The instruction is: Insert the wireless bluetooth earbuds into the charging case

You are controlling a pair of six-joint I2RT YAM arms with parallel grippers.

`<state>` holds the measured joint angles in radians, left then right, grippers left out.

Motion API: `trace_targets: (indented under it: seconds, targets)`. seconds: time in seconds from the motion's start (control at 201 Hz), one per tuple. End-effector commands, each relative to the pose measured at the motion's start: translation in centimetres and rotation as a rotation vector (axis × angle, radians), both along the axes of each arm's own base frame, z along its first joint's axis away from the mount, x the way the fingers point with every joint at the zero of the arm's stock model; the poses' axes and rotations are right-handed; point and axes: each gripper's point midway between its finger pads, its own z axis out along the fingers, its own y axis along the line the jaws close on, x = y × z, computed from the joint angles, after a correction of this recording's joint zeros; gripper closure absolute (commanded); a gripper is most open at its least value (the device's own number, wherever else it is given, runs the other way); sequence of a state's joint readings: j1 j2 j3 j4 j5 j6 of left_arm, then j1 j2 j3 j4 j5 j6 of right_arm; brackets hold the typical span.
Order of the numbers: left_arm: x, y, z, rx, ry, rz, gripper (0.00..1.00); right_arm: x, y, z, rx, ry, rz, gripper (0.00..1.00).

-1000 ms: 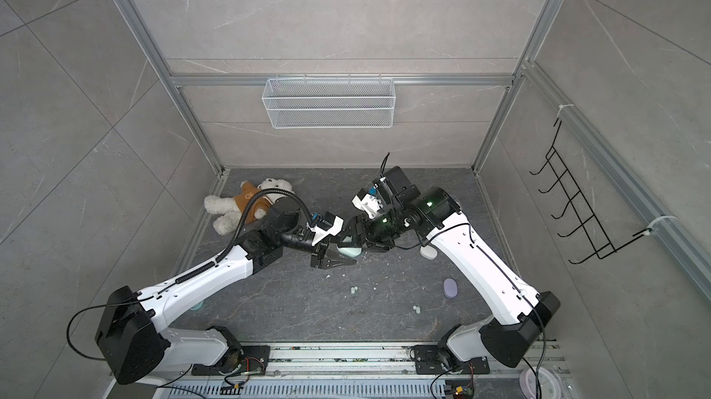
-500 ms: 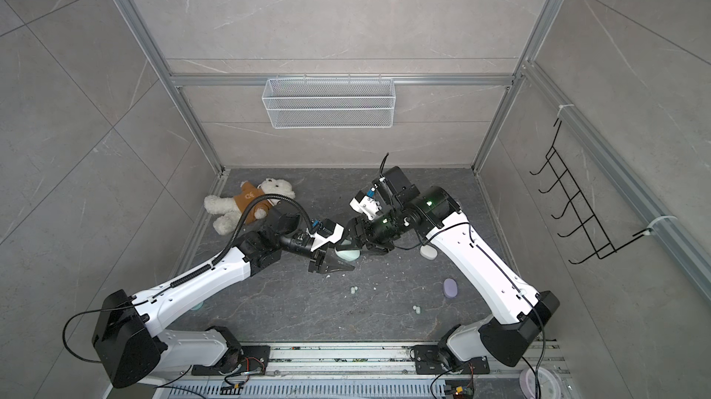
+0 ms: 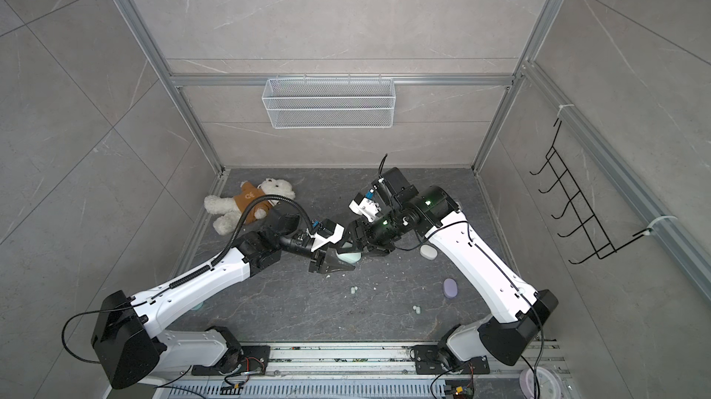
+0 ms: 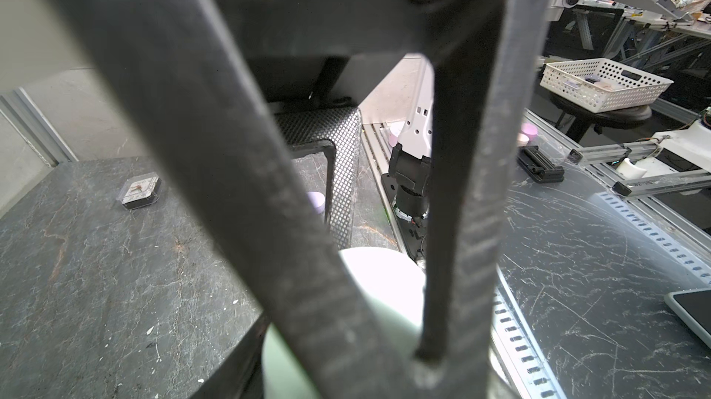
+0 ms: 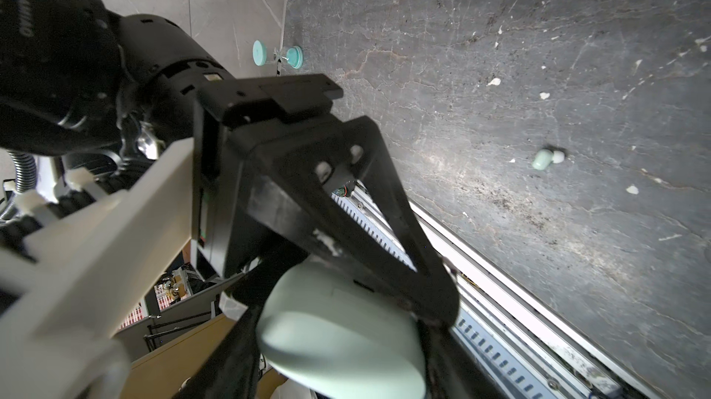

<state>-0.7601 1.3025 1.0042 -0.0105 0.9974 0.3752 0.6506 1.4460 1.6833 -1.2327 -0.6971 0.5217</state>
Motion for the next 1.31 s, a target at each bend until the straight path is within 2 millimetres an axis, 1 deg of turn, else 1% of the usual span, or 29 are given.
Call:
trace_targets:
  seconds: [0.0,0.423,0.542,0.687,0.776,0.995,1.309]
  targets:
    - [-0.88,0.01,3.13,-0.08,-0.068,-0.034,0.47,0.01,-0.37,0.18,-0.024,-0.023,0.008,0.49]
    - [-0.66,-0.07,3.48,-0.081,-0.061,-0.022,0.47,0.52,0.02,0.17,-0.016,-0.025,0.001,0.5]
    - [-0.51,-0.12,3.61,-0.084,-0.058,-0.014,0.46,0.64,0.0,0.08,-0.021,-0.024,-0.004,0.5]
    - [-0.42,-0.18,3.51,-0.081,-0.054,-0.01,0.46,0.73,0.08,0.33,-0.011,-0.029,-0.012,0.5]
    - [-0.42,-0.17,3.52,-0.081,-0.052,-0.01,0.48,0.77,0.13,0.37,-0.011,-0.03,-0.014,0.51]
    - [-0.48,-0.16,3.63,-0.082,-0.051,-0.013,0.57,0.87,0.23,0.36,-0.006,-0.026,-0.018,0.51]
    - [-0.52,-0.15,3.74,-0.081,-0.045,-0.015,0.63,0.93,0.26,0.47,-0.003,-0.029,-0.025,0.51]
